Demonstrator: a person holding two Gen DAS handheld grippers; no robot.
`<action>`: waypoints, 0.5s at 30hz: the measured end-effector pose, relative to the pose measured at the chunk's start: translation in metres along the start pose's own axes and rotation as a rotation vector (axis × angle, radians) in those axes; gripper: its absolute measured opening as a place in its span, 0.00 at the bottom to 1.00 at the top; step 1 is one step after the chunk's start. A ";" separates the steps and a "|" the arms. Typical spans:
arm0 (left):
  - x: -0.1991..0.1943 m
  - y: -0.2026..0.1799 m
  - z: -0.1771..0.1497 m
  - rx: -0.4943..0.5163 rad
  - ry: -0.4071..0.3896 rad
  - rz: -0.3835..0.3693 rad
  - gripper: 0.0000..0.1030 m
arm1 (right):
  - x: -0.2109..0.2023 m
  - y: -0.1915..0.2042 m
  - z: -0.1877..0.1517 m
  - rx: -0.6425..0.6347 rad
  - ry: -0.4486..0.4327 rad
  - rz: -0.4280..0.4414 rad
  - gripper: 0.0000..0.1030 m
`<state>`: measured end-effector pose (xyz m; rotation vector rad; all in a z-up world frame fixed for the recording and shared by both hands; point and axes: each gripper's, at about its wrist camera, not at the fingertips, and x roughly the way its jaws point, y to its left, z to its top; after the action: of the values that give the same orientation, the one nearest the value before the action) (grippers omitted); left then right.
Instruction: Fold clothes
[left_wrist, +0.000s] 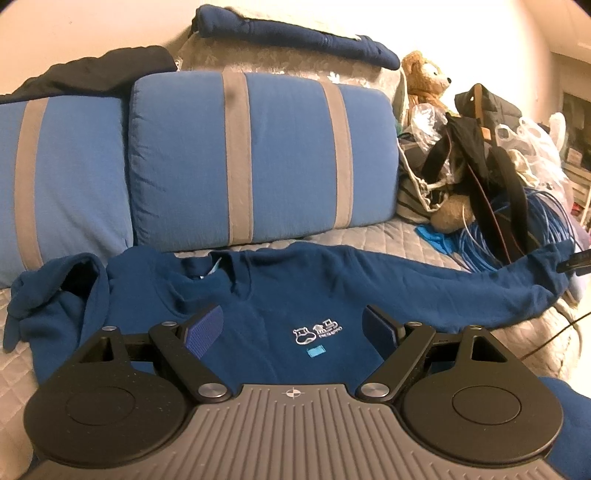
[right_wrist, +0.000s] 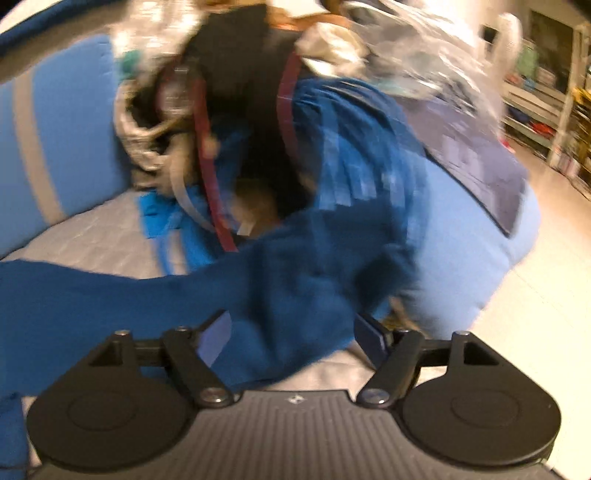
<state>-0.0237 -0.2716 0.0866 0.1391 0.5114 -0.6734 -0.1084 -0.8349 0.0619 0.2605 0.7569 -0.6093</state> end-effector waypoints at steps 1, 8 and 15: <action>0.000 0.000 0.000 0.000 -0.006 0.006 0.81 | -0.004 0.010 0.000 -0.019 -0.008 0.023 0.83; 0.002 0.008 -0.001 -0.035 -0.038 0.057 0.81 | -0.045 0.101 0.014 -0.145 -0.149 0.188 1.00; 0.004 0.024 -0.001 -0.109 -0.075 0.116 0.81 | -0.071 0.204 0.030 -0.192 -0.188 0.361 1.00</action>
<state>-0.0061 -0.2547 0.0825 0.0407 0.4633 -0.5346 -0.0088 -0.6557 0.1347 0.1540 0.5636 -0.2135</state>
